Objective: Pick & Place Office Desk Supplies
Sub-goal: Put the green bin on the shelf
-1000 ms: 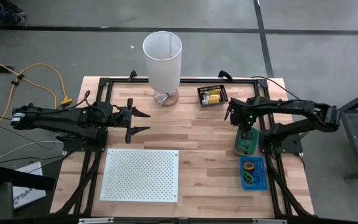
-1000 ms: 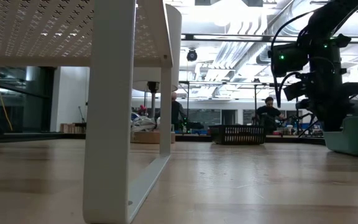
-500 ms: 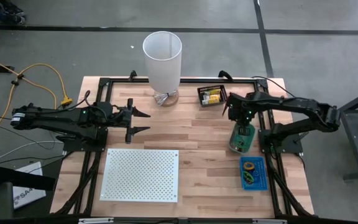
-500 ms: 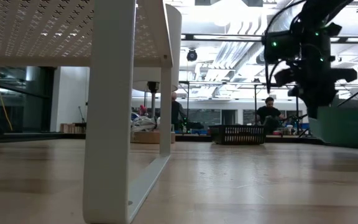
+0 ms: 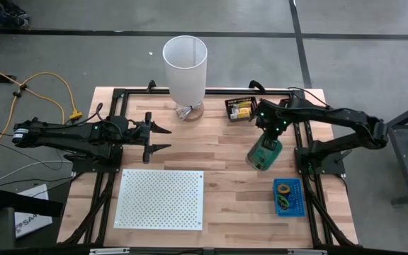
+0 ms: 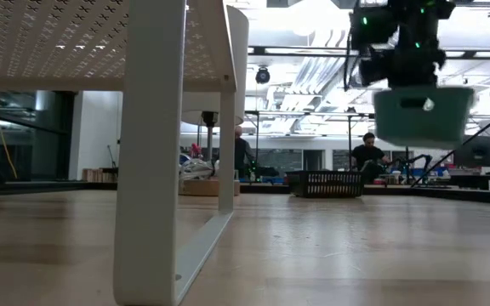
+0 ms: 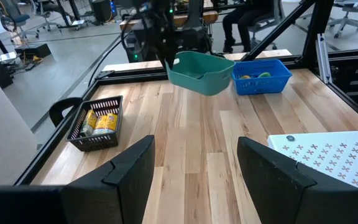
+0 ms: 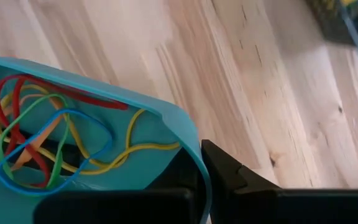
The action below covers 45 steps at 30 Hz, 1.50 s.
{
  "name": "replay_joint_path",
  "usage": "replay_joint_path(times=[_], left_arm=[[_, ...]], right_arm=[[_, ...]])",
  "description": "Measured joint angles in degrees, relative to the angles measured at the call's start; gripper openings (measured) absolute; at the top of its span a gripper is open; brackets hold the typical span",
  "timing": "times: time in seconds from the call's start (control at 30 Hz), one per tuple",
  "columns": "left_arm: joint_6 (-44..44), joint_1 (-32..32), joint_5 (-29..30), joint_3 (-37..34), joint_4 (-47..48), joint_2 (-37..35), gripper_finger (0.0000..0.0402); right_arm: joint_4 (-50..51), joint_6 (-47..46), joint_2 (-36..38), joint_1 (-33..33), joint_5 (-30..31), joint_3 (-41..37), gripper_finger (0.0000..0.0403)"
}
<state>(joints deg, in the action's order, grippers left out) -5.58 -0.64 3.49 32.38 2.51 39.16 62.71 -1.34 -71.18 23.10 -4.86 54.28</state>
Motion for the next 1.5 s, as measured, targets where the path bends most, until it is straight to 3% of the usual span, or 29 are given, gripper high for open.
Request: replay_joint_path(times=[0.33,0.73,1.07,1.5], left_arm=[[0.0,0.0,-0.01,0.0,0.0,0.0,0.0221],[0.0,0.0,-0.01,-0.01,0.02,-0.01,0.0221],[0.0,0.02,-0.02,0.0,0.02,0.0,0.0221],[0.0,0.0,-0.02,-0.01,0.01,0.02,0.0221]], right_arm=[[0.86,-13.96,-2.7,-11.29,2.2,11.5,0.0003],[3.38,-23.59,-18.53,-22.06,0.92,27.44,0.0003],[3.67,-24.4,-26.94,-24.01,-0.2,40.22,0.0003],[2.59,-25.91,-27.74,-25.47,0.42,41.22,0.0003]])
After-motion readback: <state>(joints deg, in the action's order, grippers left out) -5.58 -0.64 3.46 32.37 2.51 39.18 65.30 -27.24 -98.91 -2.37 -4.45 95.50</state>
